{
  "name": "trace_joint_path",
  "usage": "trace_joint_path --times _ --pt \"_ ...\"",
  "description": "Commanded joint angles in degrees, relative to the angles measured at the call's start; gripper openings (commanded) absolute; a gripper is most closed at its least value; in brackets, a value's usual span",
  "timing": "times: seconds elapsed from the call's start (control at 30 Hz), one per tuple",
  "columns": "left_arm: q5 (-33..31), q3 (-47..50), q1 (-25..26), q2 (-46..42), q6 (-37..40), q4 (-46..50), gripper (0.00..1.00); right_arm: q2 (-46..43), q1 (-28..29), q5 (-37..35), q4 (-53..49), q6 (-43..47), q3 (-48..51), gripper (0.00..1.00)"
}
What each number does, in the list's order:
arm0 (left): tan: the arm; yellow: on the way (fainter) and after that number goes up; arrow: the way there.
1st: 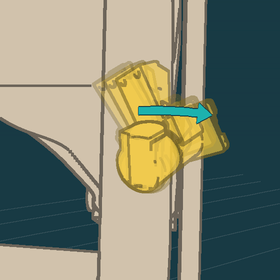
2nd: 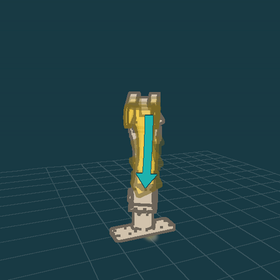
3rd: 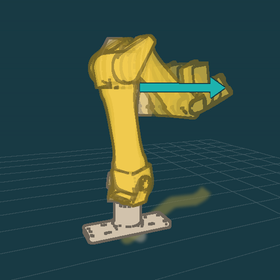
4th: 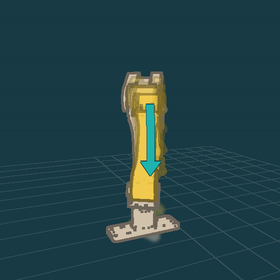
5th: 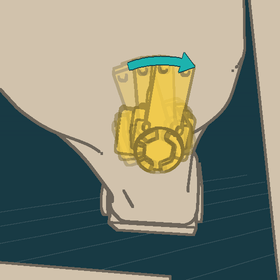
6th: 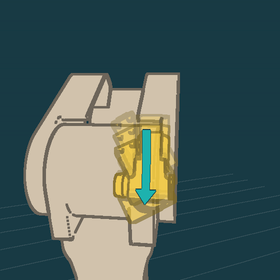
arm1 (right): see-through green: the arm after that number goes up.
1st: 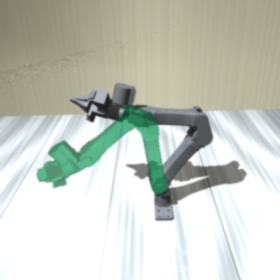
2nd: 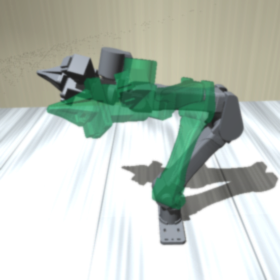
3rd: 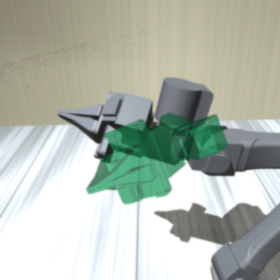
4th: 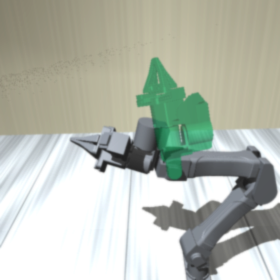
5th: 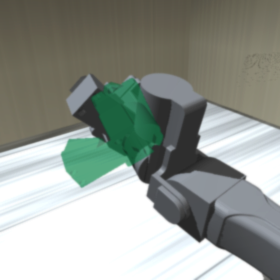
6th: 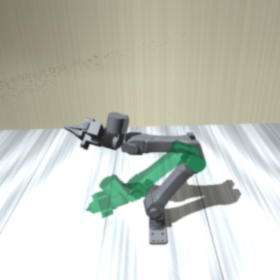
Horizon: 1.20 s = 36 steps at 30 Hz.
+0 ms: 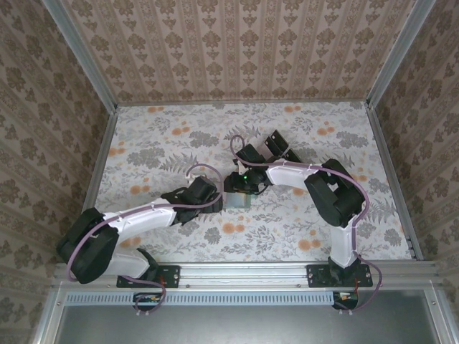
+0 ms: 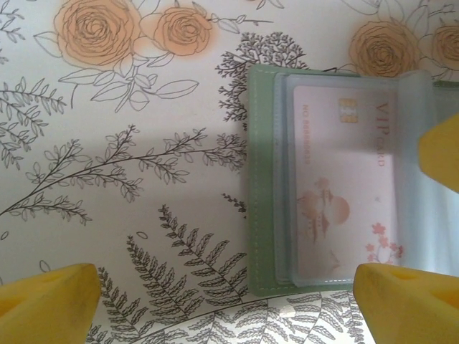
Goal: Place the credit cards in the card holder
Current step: Flip over the card slot in the card holder.
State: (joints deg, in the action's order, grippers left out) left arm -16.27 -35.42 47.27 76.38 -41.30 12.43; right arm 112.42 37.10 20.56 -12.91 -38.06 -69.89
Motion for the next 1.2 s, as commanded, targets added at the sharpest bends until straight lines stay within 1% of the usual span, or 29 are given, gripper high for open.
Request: trace_joint_path --times 0.0,0.23,0.8,1.0,1.17 --pt "0.1 -1.6 0.8 0.4 1.7 -1.3 1.00 2.2 -0.1 2.8 2.2 -3.1 1.5 0.50" --pt "0.6 -2.2 1.7 1.6 2.6 -4.1 1.00 2.0 -0.3 2.8 2.8 -4.0 1.8 0.50" --pt "0.0 -4.8 2.9 10.6 3.7 -7.4 1.00 1.8 -0.6 3.5 3.9 -4.9 2.7 0.51" --pt "-2.0 -4.2 3.2 13.0 1.6 -5.8 1.00 1.1 -0.9 4.2 4.3 -5.2 2.7 0.51" --pt "-2.6 -3.1 3.3 14.1 -0.1 -5.7 1.00 -2.4 -1.5 4.2 5.1 -5.4 3.3 0.54"
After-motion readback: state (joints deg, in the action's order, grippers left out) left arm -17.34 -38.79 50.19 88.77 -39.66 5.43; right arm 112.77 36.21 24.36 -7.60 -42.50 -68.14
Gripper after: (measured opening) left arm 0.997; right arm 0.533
